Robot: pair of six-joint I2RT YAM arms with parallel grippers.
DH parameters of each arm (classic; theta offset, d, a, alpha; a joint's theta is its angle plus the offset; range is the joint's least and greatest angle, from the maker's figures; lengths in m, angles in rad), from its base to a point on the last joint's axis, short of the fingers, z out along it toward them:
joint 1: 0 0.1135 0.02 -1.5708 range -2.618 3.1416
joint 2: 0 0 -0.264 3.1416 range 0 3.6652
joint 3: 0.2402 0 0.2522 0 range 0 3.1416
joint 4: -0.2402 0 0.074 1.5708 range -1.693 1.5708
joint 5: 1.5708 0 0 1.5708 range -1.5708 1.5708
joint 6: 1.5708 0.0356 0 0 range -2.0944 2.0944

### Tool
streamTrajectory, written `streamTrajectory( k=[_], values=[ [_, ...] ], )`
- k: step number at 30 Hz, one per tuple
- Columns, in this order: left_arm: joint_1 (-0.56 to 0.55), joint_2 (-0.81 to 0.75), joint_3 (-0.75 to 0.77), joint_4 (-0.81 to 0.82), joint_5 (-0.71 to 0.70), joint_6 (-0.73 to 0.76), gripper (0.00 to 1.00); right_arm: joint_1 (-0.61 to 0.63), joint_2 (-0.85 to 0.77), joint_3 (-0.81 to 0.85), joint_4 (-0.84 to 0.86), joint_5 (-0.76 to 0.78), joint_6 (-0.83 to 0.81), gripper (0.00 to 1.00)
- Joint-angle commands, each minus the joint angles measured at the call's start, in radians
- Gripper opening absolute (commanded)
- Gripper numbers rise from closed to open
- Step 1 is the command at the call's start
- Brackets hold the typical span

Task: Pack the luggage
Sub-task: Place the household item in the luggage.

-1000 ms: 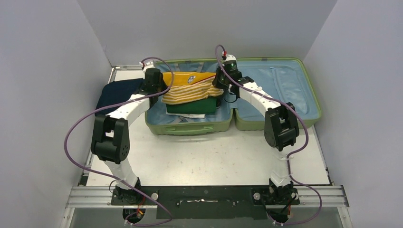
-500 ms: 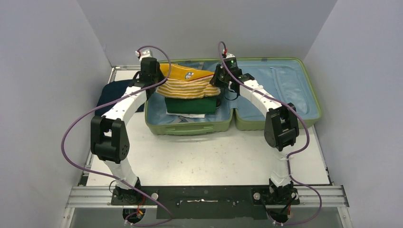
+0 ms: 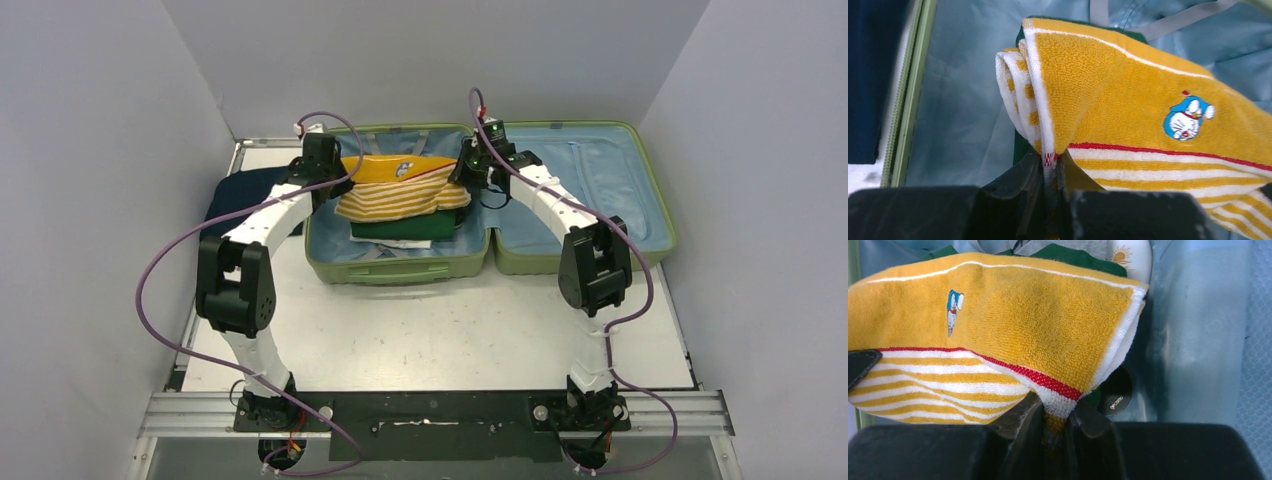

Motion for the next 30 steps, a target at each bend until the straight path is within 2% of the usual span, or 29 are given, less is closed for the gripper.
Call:
streamTrajectory(
  k=[1,2,5,8,12,19,21,24,30],
  values=[
    [0.007,0.006,0.02,-0.04,0.0,-0.004,0.2,-0.013,-0.008,0.074,-0.028,0.022,0.005,0.29],
    [0.007,0.002,0.031,-0.054,-0.018,-0.002,0.35,-0.01,-0.01,0.089,-0.042,0.038,0.0,0.45],
    [0.013,-0.018,0.057,-0.08,-0.039,0.006,0.56,0.0,-0.016,0.133,-0.089,0.086,-0.019,0.62],
    [0.014,-0.044,0.076,-0.098,-0.063,0.013,0.67,0.001,-0.03,0.16,-0.117,0.112,-0.031,0.69],
    [-0.006,-0.096,0.105,-0.11,-0.133,0.044,0.72,0.028,-0.075,0.162,-0.119,0.184,-0.07,0.71],
    [-0.148,-0.132,0.162,-0.109,-0.222,0.137,0.69,0.103,-0.132,0.08,-0.022,0.182,-0.14,0.66],
    [-0.17,-0.13,0.142,-0.085,-0.176,0.14,0.63,0.101,-0.129,0.047,0.013,0.143,-0.136,0.54],
    [-0.176,-0.108,0.105,-0.068,-0.113,0.119,0.47,0.084,-0.1,0.016,0.033,0.096,-0.116,0.35],
    [-0.161,-0.044,0.007,-0.045,-0.121,0.091,0.3,0.055,-0.071,-0.132,0.11,0.031,-0.079,0.23]
  ],
)
